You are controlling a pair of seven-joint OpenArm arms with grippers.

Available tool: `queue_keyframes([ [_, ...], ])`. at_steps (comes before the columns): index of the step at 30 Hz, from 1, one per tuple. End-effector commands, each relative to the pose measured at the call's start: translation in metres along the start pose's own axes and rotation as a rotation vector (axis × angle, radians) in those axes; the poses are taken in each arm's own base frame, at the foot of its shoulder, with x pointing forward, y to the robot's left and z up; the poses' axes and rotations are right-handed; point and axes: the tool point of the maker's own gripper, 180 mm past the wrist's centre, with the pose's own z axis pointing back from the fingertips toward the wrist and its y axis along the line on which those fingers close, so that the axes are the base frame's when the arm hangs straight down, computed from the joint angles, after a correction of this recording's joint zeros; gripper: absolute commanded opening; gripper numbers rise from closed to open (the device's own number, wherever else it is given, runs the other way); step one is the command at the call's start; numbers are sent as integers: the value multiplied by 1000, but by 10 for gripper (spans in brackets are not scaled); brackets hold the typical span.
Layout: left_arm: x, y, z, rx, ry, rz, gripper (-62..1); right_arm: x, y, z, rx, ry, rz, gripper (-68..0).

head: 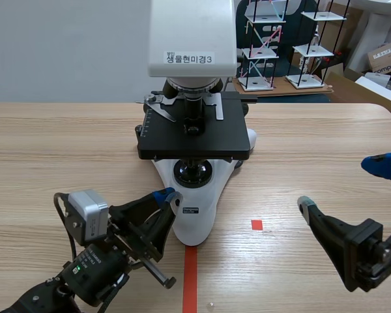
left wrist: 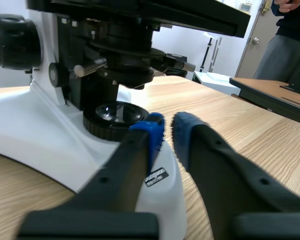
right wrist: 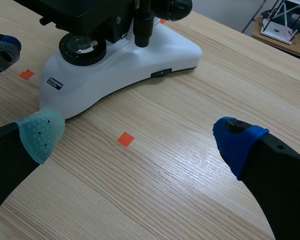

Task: Return to the home posture

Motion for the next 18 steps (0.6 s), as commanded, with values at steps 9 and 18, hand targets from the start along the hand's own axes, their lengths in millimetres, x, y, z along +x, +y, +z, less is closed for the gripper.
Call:
queue_keyframes([
  [9, 11, 11, 27, -38, 84, -77, -318, 8, -3, 0, -4, -26, 11, -8],
  [18, 38, 11, 54, -59, 197, -159, -86, 8, -3, 0, -4, -25, 11, -8],
])
